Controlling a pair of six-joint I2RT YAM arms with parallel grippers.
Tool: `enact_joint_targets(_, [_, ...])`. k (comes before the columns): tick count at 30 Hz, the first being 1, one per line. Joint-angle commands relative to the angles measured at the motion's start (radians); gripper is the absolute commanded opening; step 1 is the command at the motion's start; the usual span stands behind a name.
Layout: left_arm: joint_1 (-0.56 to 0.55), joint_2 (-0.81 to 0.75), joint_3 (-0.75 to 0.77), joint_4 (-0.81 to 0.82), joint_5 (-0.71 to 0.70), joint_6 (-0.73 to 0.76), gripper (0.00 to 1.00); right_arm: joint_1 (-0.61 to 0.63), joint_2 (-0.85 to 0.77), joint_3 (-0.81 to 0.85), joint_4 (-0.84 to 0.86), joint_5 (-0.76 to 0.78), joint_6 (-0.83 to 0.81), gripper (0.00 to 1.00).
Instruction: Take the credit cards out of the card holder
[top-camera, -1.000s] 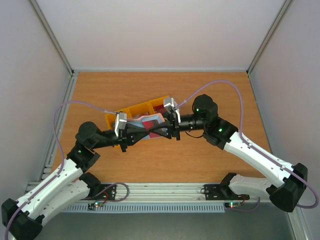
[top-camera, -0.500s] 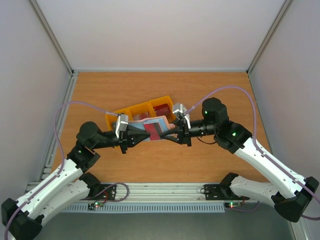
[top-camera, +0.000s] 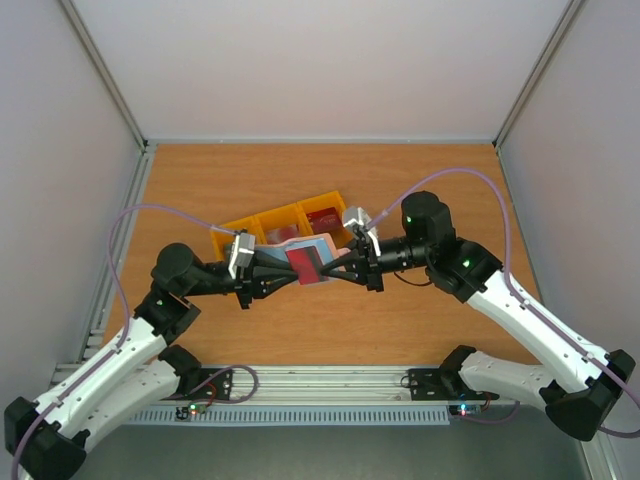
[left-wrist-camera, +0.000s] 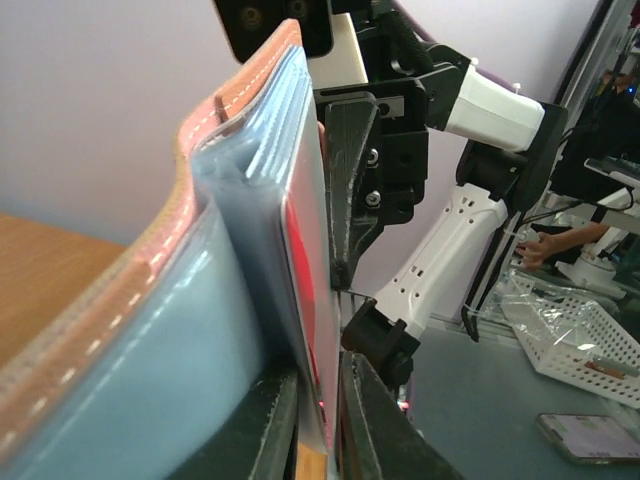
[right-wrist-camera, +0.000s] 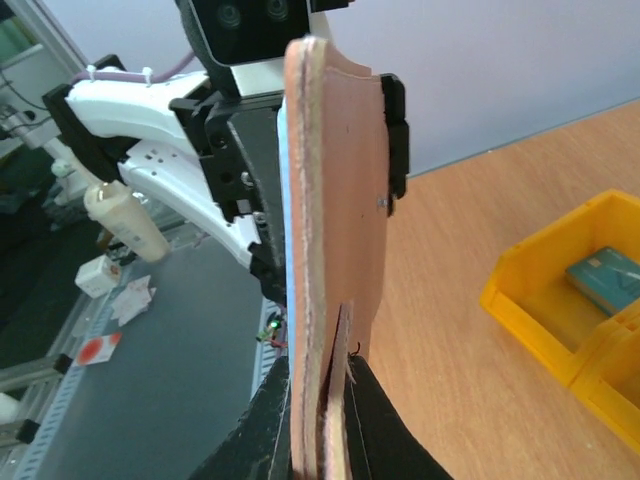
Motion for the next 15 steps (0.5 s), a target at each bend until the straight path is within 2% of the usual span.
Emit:
enact_joint_targets(1, [0.000,0.022,-0.007,0.192,0.103,0.003,0.09,-0.010,0.026,0.049,0.021,-0.041,0.009,0.01])
enact_joint_targets(5, [0.002,0.007,0.001,0.150,0.108,0.007,0.05,-0.012,-0.015,0.039,0.007,-0.014,-0.013,0.01])
enact_joint_targets(9, [0.002,0.016,0.001,0.187,0.133,0.011,0.00,-0.015,-0.021,0.045,-0.018,-0.022,-0.020,0.01])
enact_joint_targets(13, [0.003,0.020,0.002,0.192,0.136,-0.003,0.00,-0.015,-0.023,0.051,-0.023,-0.017,-0.023,0.01])
enact_joint_targets(15, [0.002,0.013,-0.003,0.192,0.131,-0.006,0.10,-0.019,-0.026,0.052,-0.030,-0.014,-0.029,0.02])
